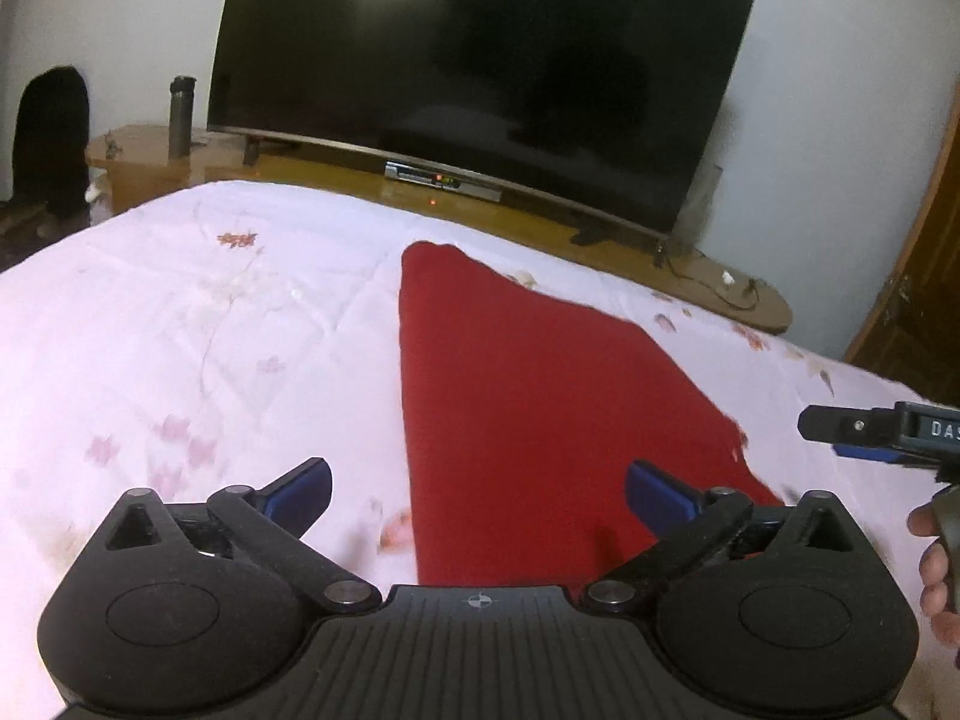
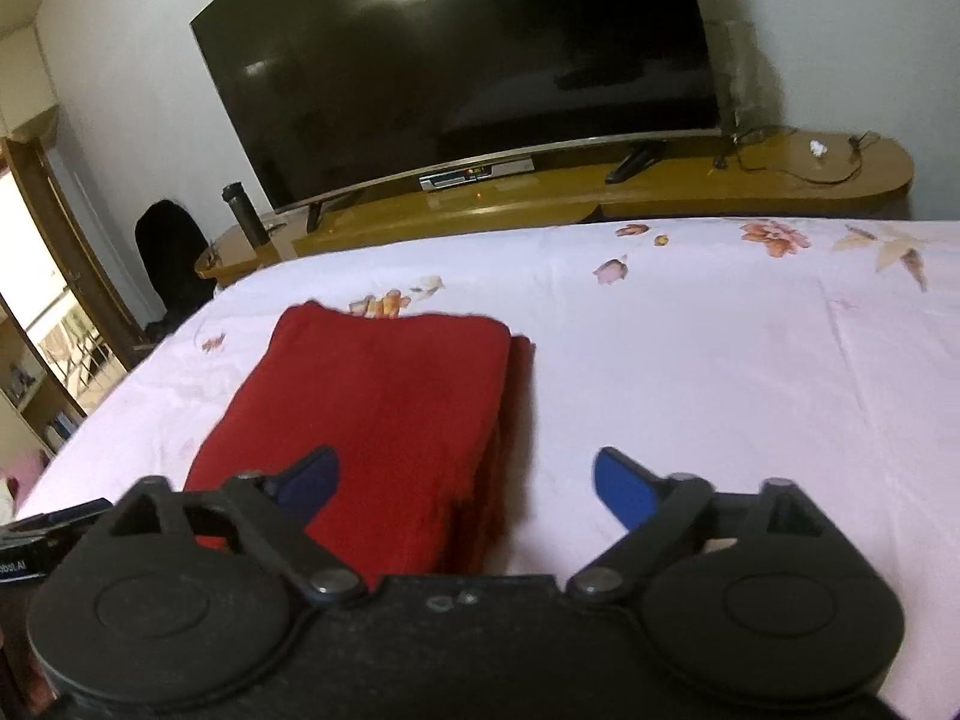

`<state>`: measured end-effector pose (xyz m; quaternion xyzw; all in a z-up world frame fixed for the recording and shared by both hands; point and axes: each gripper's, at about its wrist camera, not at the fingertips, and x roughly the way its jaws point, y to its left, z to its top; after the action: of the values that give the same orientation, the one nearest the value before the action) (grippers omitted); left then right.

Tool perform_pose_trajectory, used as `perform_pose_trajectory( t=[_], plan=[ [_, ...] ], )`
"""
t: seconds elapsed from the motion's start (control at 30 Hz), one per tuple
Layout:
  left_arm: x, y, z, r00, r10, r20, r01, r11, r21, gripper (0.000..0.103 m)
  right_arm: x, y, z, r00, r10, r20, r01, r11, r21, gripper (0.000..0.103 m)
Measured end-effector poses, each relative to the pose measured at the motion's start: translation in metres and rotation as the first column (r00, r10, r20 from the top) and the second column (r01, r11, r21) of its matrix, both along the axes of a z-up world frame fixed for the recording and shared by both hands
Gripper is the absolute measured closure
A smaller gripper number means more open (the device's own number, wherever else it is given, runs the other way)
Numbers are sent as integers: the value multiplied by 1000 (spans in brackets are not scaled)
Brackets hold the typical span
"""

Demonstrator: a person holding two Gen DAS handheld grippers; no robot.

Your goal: Fold small clothes

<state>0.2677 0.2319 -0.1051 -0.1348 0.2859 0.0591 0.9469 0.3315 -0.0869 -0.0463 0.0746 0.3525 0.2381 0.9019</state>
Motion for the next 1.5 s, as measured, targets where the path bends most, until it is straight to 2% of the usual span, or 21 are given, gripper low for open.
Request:
perform_pose_trajectory(
  t=[0.13,0.17,0.2,0.33,0.47,0.7,0.9,1.13,1.5],
  plan=[
    [-29,-18,6,1000,-12,-10,12,999,29,0,-35,-1,2,1000,25,12,-24,998,-55,8],
    [-37,-22,9,1000,-19,-3,19,999,28,0,-44,-2,3,999,24,21,-23,998,-61,12],
    [-45,-27,12,1000,-22,2,22,999,32,0,-54,-4,6,999,29,34,-26,998,-62,16],
    [-85,-52,31,999,-30,29,29,998,50,0,-100,-20,27,994,17,109,-10,998,-59,16],
    [-135,-81,53,996,-38,75,34,998,55,0,-146,-36,44,988,12,154,1,996,-86,13],
    [-239,-128,90,989,-56,136,44,995,87,0,-250,-72,74,980,-8,201,30,994,-105,1],
    [-306,-145,106,986,-64,156,49,994,98,0,-317,-90,98,972,-38,231,60,994,-90,1],
    [-343,-154,114,979,-60,197,39,993,109,0,-358,-85,112,959,-12,285,37,996,-84,1],
    [-352,-156,126,970,-51,236,22,992,124,0,-373,-78,125,946,20,324,13,995,-99,1]
  ],
)
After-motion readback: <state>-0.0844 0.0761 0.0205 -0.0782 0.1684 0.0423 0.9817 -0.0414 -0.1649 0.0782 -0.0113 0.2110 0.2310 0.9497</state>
